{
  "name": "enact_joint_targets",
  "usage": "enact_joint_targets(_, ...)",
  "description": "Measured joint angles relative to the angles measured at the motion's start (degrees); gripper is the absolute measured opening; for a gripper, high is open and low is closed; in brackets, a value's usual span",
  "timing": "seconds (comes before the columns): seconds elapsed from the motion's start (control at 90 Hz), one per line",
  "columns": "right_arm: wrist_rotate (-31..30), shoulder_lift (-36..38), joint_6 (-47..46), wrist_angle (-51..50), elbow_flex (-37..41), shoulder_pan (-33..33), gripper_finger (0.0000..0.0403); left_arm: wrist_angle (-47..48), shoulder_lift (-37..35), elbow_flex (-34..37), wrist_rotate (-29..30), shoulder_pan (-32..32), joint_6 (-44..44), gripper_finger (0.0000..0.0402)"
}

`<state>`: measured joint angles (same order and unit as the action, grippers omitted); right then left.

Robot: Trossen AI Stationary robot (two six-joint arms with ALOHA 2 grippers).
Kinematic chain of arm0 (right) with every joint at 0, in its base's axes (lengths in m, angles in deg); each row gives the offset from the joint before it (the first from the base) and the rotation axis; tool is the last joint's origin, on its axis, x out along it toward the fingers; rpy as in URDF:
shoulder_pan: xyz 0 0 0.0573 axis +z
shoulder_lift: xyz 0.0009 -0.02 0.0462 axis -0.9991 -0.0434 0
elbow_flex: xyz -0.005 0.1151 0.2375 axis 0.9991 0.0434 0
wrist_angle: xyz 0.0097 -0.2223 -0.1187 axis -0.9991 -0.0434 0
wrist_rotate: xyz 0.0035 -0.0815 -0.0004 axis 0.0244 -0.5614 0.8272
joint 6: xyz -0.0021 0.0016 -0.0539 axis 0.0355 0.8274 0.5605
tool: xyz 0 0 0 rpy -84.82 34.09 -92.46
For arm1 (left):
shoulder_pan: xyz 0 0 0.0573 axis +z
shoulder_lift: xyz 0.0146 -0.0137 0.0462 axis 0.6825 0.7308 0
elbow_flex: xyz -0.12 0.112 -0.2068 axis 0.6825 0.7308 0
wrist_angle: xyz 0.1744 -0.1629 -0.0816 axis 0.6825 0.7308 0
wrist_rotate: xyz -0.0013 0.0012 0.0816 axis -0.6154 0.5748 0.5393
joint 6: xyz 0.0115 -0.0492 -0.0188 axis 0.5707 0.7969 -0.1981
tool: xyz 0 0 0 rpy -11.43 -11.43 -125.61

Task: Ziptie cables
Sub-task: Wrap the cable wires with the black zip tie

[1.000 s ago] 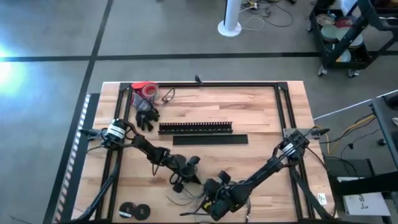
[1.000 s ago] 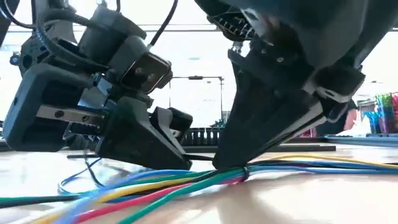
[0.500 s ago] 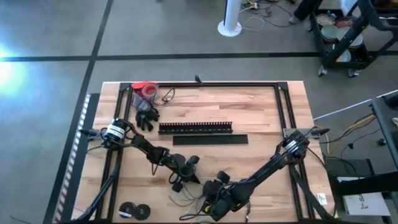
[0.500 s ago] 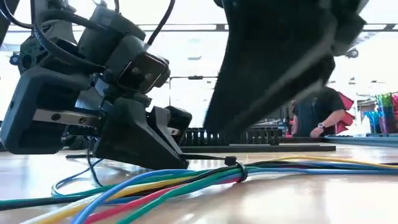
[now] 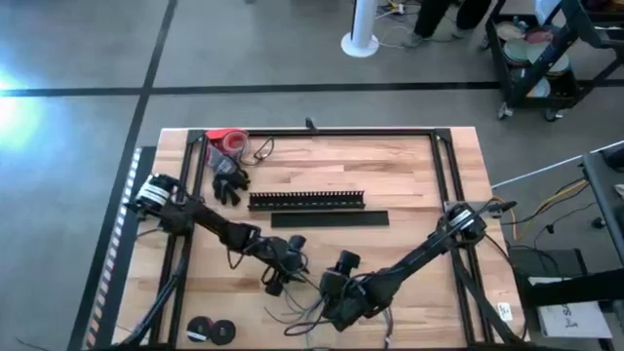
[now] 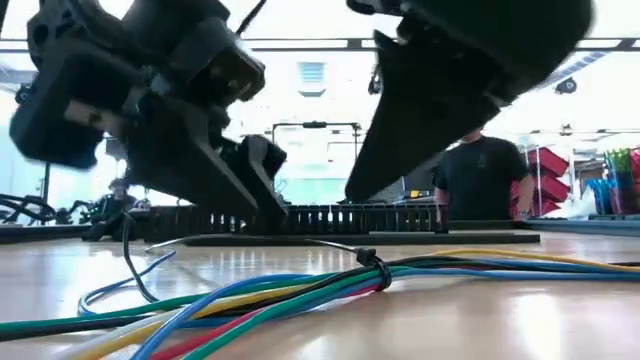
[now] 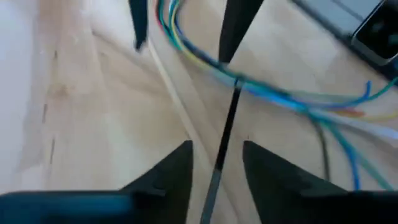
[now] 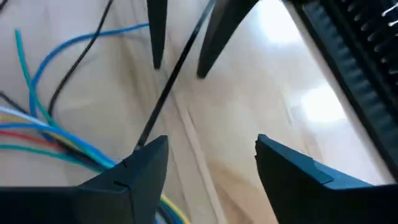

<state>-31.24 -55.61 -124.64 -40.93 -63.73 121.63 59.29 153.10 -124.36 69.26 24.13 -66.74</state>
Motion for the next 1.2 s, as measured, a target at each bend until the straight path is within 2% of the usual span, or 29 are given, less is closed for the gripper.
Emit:
enact_joint_targets(0.211, 0.89, -0.43, -2.57, 11.40, 3.15, 2.03, 0.0187, -1.47, 1.84, -2.91, 2.19, -1.05, -1.97, 0.0152)
enact_joint_targets(0.378, 0.22, -1.27, -6.61, 11.84, 3.19, 2.65, 0.0177, -1.80, 8.22, -8.11, 2.16, -1.14, -2.28, 0.0130)
enact_joint_targets(0.556, 1.17, -3.52, -8.87, 12.90, 3.24, 2.69, 0.0152, -1.23, 13.22, -10.61, 1.73, -1.14, -2.29, 0.0090)
enact_joint_targets(0.756, 1.41, -3.80, -10.41, 12.60, 3.06, 1.75, 0.0104, -1.18, 13.21, -10.69, -0.91, -1.16, -2.35, 0.0015)
enact_joint_targets(0.822, 3.59, -3.80, -10.41, 12.58, 2.76, 1.20, 0.0085, -1.27, 12.97, -10.69, -0.95, -1.25, -2.72, 0.0005)
enact_joint_targets(0.922, 9.05, -3.80, -10.43, 12.57, 2.32, -0.06, 0.0060, -1.20, 12.78, -10.69, -0.98, -1.29, -2.22, 0.0014)
enact_joint_targets(1.044, 11.20, -3.80, -10.92, 12.46, 2.24, -1.23, 0.0042, 0.12, 12.69, -10.69, -0.94, -1.22, -1.94, 0.0019)
enact_joint_targets(1.2, 13.70, -3.27, -10.83, 12.40, 2.17, -2.57, 0.0034, -0.02, 13.83, -10.71, -0.89, -1.23, -1.45, 0.0004)
